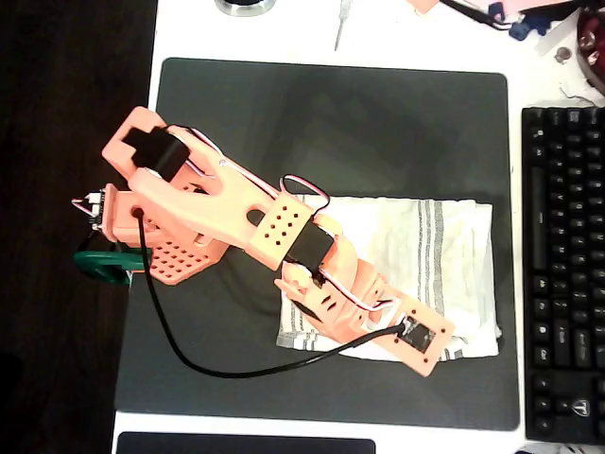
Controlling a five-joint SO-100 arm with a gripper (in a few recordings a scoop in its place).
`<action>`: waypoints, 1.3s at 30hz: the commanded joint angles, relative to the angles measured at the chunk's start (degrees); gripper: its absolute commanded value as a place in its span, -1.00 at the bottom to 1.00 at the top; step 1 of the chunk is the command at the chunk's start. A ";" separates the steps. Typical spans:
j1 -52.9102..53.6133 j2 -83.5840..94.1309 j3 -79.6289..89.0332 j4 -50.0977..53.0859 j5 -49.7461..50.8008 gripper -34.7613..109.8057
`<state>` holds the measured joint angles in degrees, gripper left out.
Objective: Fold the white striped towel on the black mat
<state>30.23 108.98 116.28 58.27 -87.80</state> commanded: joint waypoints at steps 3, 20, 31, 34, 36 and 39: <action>-2.29 10.11 1.76 2.99 -0.97 -0.39; -21.09 48.34 24.26 21.09 4.92 -0.39; -25.49 73.04 45.53 28.56 2.55 -0.52; -25.58 77.43 50.10 27.77 3.16 -0.52; -26.63 79.45 52.12 27.33 3.60 -0.52; -27.86 81.91 54.58 25.05 5.45 -0.52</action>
<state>2.81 188.96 168.66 83.23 -82.97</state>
